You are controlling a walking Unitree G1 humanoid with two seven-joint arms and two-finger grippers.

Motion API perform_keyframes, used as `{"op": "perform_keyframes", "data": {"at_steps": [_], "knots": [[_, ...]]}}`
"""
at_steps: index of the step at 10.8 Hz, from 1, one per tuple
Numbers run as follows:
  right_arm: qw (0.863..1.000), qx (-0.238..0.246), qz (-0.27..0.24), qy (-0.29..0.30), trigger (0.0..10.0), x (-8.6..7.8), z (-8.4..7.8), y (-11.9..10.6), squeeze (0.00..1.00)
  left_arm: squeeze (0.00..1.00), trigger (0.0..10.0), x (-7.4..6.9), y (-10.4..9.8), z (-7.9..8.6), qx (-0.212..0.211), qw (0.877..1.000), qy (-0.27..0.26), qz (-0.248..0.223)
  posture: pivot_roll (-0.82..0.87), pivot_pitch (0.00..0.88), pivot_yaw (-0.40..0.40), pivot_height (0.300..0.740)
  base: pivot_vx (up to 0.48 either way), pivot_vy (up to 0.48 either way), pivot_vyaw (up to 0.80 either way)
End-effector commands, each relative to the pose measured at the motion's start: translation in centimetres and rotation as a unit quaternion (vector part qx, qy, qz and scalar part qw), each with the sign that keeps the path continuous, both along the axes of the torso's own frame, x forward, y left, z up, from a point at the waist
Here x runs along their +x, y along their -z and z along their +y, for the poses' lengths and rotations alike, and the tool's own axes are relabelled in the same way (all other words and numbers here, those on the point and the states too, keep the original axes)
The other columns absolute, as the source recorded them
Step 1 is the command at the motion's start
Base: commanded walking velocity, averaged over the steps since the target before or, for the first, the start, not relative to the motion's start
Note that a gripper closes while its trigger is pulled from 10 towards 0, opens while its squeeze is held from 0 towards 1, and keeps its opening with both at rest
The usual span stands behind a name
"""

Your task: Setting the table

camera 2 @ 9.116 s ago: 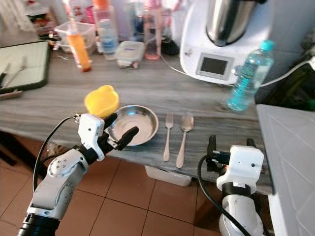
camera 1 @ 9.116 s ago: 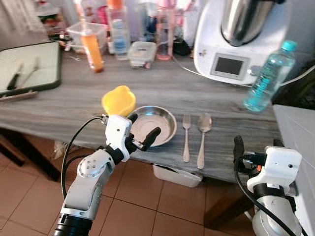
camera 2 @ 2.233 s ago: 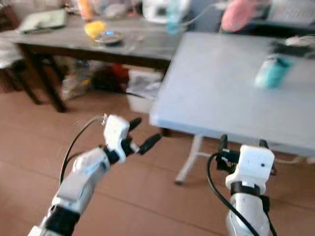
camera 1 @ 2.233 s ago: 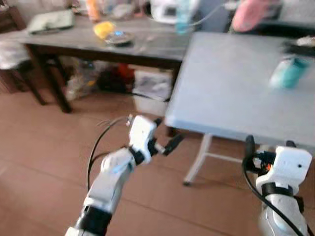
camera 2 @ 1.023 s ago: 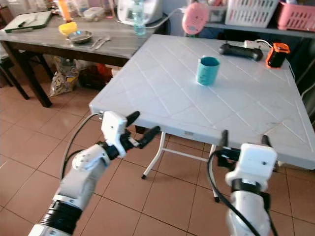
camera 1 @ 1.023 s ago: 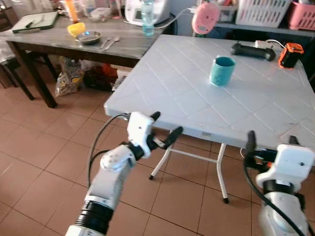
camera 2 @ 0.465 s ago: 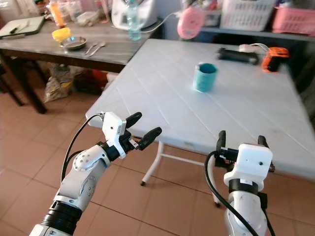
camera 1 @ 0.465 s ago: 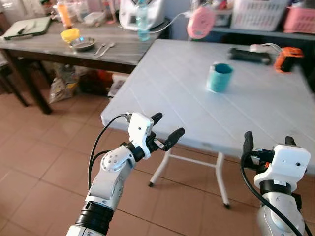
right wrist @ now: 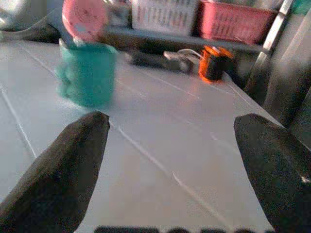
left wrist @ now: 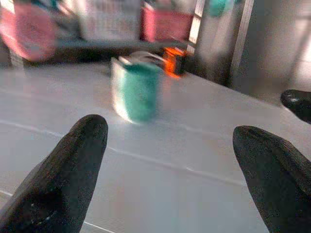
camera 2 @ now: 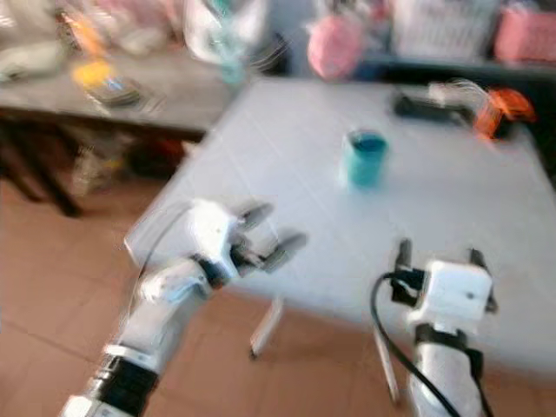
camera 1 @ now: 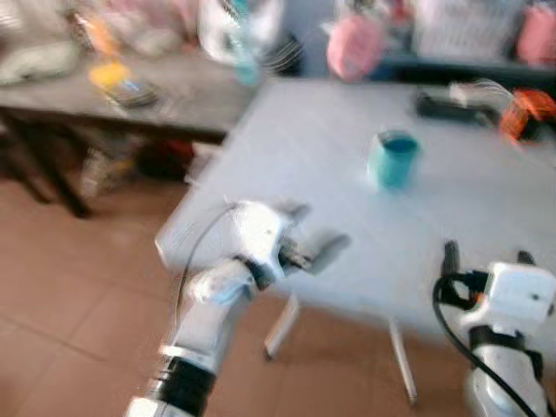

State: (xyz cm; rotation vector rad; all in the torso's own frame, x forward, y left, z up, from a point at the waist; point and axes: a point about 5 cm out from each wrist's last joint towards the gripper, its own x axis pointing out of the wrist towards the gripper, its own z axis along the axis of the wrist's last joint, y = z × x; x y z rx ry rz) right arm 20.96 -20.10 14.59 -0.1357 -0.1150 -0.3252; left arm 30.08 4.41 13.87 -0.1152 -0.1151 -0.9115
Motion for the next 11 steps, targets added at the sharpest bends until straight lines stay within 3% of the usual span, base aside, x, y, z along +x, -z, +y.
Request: {"op": "perform_keyframes", "data": {"at_steps": [1,4,6,11], "knots": [[1.0,0.006,-0.011,-0.013,10.0,0.11,0.73,-0.37,0.0,0.0,10.0,0.44,0.06,1.77,0.01,1.0,-0.025,-0.003,-0.06,0.062,0.053,0.74,0.48,0.0,0.0],[1.0,0.006,-0.009,-0.011,10.0,0.05,0.7,-0.27,0.0,0.0,10.0,0.43,0.12,1.83,0.016,1.0,-0.022,-0.002,-0.06,0.067,0.054,0.74,0.48,0.0,0.0],[1.0,0.009,-0.008,-0.012,10.0,0.02,0.84,-0.17,0.0,0.0,10.0,0.94,0.47,2.45,0.023,0.998,-0.051,0.016,-0.06,0.069,0.055,0.74,0.0,0.0,0.0],[1.0,0.011,-0.004,-0.012,10.0,0.1,0.8,-0.05,0.0,0.0,10.0,1.11,0.6,2.28,0.027,0.998,-0.051,0.024,-0.06,0.067,0.054,0.74,0.0,0.0,-0.13]]}}
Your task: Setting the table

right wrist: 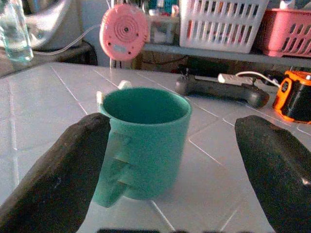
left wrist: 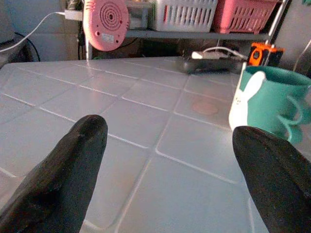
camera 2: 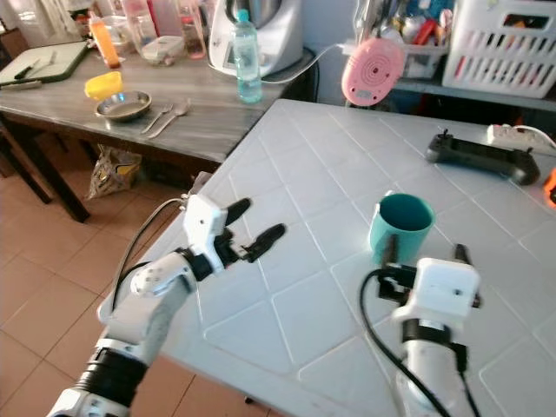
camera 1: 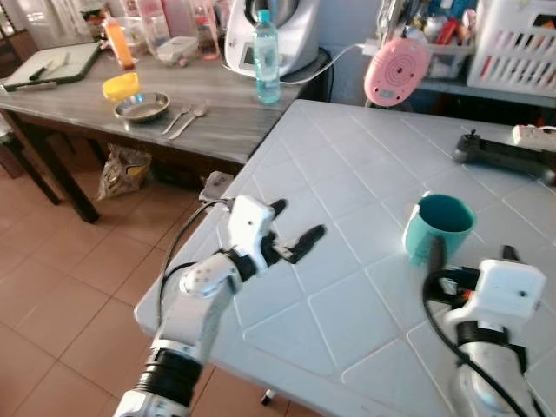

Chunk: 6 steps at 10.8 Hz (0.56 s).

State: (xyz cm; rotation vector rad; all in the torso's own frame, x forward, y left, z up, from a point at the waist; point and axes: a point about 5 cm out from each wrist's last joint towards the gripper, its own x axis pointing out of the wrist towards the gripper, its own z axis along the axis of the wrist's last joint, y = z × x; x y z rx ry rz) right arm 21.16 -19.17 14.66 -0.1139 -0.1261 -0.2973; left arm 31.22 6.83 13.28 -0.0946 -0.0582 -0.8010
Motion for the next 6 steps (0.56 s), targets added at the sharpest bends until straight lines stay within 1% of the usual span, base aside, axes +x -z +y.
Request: {"op": "perform_keyframes", "data": {"at_steps": [1,3,5,6], "knots": [[1.0,0.002,0.002,0.003,10.0,-0.08,-0.11,0.02,0.0,0.0,10.0,0.05,-0.02,-0.19,0.009,1.0,0.004,0.0,-0.06,0.066,0.054,0.74,0.0,0.247,-0.69],[1.0,0.002,0.003,0.003,10.0,-0.03,-0.12,0.03,0.0,0.0,10.0,0.06,0.09,-0.29,0.01,1.0,0.006,0.004,-0.06,0.064,0.053,0.74,0.0,0.383,-0.74],[1.0,0.001,0.002,0.002,10.0,0.0,-0.09,0.01,0.0,0.0,10.0,-0.05,0.2,-0.39,0.012,1.0,0.008,0.005,-0.06,0.063,0.055,0.74,0.0,0.48,-0.79],[1.0,0.002,0.003,0.002,10.0,-0.04,-0.06,0.07,0.0,0.0,10.0,-0.05,0.34,-0.4,0.014,1.0,0.006,0.014,-0.06,0.063,0.055,0.74,0.0,0.48,-0.79]]}}
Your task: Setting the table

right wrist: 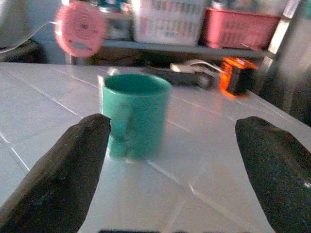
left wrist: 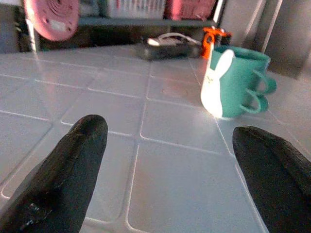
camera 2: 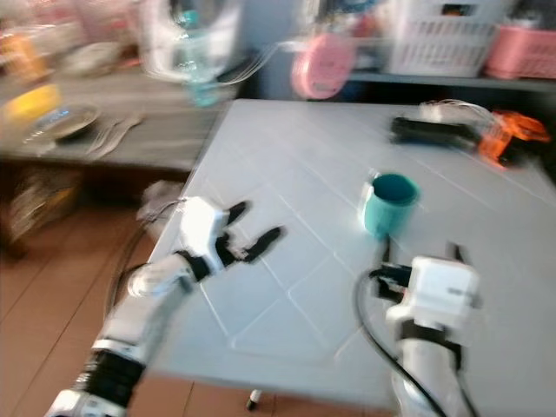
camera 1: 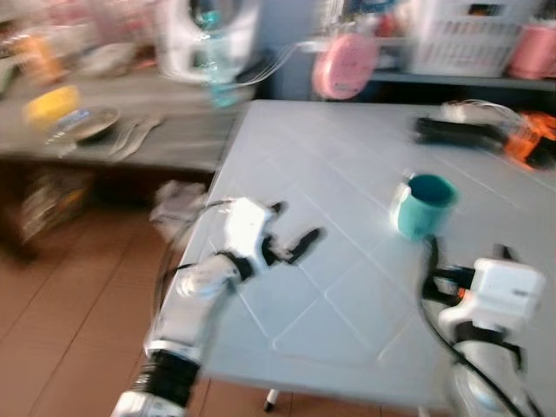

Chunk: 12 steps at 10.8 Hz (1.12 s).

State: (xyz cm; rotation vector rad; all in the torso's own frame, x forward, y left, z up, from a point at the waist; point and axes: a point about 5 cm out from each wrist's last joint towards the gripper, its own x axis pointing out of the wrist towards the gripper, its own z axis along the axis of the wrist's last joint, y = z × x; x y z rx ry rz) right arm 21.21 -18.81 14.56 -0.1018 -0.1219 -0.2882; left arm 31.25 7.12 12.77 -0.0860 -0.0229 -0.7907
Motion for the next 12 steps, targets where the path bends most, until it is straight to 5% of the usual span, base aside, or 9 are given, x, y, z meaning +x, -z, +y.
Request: {"op": "perform_keyframes", "data": {"at_steps": [1,12], "knots": [[1.0,-0.003,0.001,0.005,10.0,-0.06,-0.35,0.0,0.0,0.0,10.0,-0.11,-0.22,-0.68,0.007,1.0,0.013,-0.008,-0.06,0.062,0.056,0.74,0.0,0.48,-0.71],[0.999,-0.008,0.011,0.034,10.0,0.32,-0.88,0.55,0.0,0.0,10.0,-0.69,-0.41,-0.86,0.002,1.0,0.016,-0.023,-0.04,0.084,0.06,0.74,0.0,0.025,-0.05]]}}
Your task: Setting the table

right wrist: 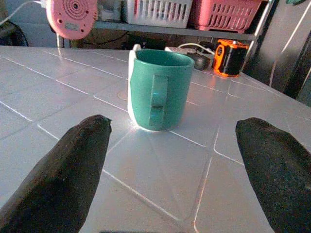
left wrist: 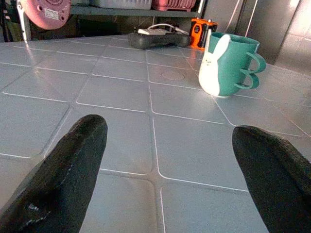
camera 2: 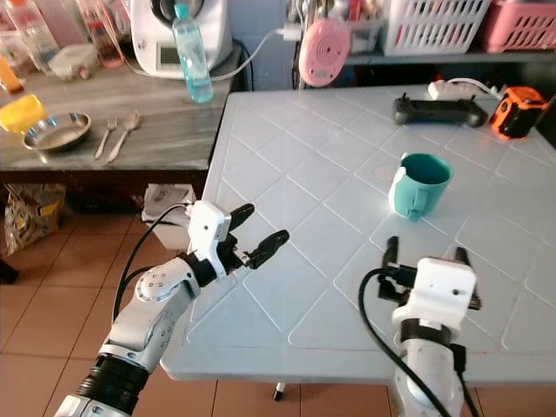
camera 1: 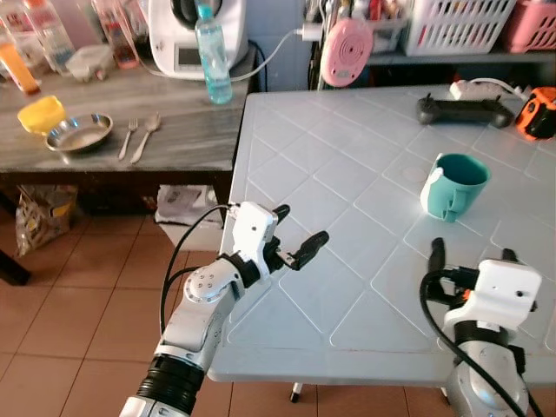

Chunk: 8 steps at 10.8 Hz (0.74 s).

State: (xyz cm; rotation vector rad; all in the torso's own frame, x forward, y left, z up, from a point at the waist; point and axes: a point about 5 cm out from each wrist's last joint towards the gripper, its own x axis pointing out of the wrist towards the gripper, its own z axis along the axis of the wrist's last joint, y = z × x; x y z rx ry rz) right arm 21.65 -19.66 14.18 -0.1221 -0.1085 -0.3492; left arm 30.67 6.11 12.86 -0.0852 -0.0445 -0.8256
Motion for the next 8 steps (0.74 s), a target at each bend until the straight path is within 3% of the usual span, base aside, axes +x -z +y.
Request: {"op": "perform_keyframes", "data": {"at_steps": [1,2,4,8], "knots": [[1.0,-0.005,0.006,0.011,10.0,0.2,-0.3,0.2,0.0,0.0,10.0,-0.1,-0.4,0.0,0.002,1.0,0.009,-0.011,-0.04,0.093,0.061,0.74,0.0,0.0,0.0],[1.0,-0.01,0.005,0.027,10.0,1.2,-0.8,0.2,0.0,0.0,10.0,-0.3,-0.6,-0.8,-0.009,0.999,0.049,-0.004,-0.04,0.115,0.07,0.74,0.0,0.0,0.0],[0.998,-0.012,0.009,0.055,10.0,3.0,-1.4,0.6,0.0,0.0,10.0,0.1,-1.1,-2.0,-0.004,0.997,0.078,-0.011,-0.04,0.14,0.082,0.74,0.0,0.0,0.0],[0.998,-0.001,-0.011,0.066,10.0,6.7,-3.9,-0.3,0.0,0.0,10.0,-0.3,-1.2,-1.6,-0.001,0.997,0.08,-0.011,0.01,0.173,0.085,0.74,0.0,0.0,0.0]]}}
